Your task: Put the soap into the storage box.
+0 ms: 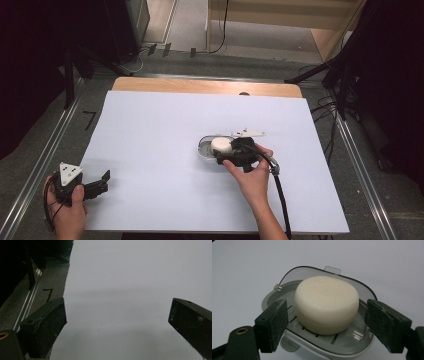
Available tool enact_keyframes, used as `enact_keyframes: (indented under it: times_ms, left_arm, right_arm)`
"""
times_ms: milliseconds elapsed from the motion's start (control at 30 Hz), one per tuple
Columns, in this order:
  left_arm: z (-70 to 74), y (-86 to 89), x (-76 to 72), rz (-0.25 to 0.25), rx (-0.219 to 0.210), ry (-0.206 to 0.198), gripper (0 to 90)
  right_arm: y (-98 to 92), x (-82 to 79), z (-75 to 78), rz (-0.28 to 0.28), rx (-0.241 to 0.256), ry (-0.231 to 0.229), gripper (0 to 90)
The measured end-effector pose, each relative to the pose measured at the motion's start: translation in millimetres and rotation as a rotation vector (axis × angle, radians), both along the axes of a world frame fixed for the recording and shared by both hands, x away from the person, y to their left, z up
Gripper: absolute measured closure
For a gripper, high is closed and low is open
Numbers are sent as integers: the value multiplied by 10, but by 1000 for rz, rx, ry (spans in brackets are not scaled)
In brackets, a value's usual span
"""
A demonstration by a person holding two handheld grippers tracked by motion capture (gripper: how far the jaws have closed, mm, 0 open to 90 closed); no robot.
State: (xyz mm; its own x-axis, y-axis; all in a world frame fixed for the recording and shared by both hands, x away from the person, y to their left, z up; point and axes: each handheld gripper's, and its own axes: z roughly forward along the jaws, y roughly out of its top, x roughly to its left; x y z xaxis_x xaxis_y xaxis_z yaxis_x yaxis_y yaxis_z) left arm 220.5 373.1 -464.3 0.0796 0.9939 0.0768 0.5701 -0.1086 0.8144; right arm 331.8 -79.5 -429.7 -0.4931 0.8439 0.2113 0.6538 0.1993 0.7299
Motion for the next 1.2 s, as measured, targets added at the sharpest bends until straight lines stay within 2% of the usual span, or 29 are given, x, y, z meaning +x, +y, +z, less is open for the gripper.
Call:
enact_keyframes:
  times_ms: [200,467,1200]
  left_arm:
    - [-1,-2,1,0,0,1,21]
    - [-1,0,1,-1,-1,1,22]
    - [-2,-6,1,0,2,1,21]
  right_arm:
    - [-55,-12,61,-13,29,-23,203]
    - [-195,-21,127,-40,40,-43,204]
    - [-870,-87,50,-156,33,-44,187]
